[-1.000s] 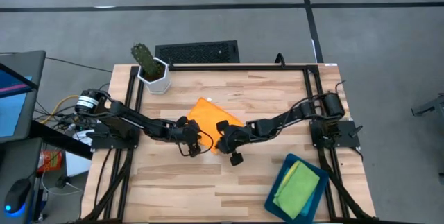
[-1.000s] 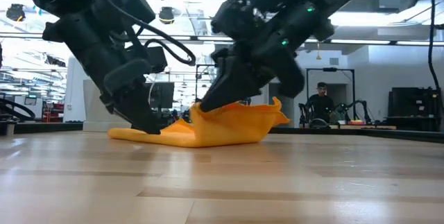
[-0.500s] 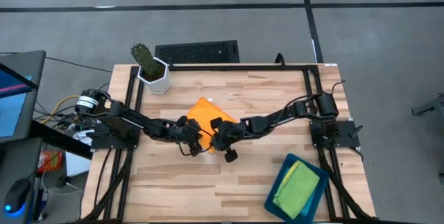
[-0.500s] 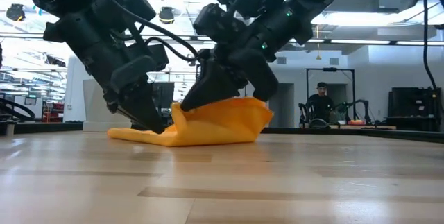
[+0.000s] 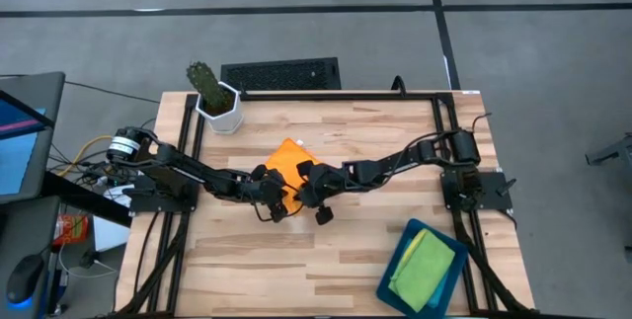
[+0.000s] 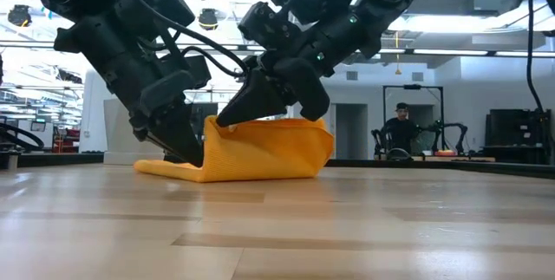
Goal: Fold microfiber towels
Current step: Fold the orange microfiber towel
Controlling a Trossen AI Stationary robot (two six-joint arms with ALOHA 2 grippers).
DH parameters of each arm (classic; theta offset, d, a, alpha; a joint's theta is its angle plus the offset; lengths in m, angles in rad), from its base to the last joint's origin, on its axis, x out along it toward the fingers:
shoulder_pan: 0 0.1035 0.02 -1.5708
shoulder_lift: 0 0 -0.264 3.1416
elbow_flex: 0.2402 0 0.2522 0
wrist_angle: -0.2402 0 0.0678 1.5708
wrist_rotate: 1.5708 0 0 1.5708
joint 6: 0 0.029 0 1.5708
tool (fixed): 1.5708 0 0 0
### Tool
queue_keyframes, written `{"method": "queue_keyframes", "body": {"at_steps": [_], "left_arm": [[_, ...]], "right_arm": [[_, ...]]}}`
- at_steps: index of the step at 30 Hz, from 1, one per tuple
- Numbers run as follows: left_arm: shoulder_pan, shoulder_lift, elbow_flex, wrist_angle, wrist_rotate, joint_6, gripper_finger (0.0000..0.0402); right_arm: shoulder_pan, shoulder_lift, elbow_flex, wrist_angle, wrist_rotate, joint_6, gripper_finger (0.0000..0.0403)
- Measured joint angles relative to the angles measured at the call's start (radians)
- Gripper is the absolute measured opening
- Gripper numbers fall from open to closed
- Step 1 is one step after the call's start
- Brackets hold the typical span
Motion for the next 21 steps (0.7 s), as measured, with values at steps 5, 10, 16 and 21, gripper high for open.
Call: {"method": "queue_keyframes", "body": {"at_steps": [5,10,16,21], "left_arm": [[0.000,-0.004,0.000,0.011,0.012,0.029,0.0000],[0.000,-0.145,0.074,-0.172,-0.054,0.087,0.0000],[-0.016,-0.272,0.075,-0.412,-0.041,0.089,0.0000],[-0.033,-0.254,-0.032,-0.227,-0.019,0.085,0.0000]], "right_arm": [[-0.004,0.000,0.000,-0.016,-0.016,0.014,0.0030],[-0.003,0.000,-0.001,-0.031,-0.018,0.034,0.0024],[-0.003,0.000,-0.001,-0.026,-0.018,0.035,0.0030],[-0.003,0.000,-0.001,-0.029,-0.018,0.035,0.0026]]}}
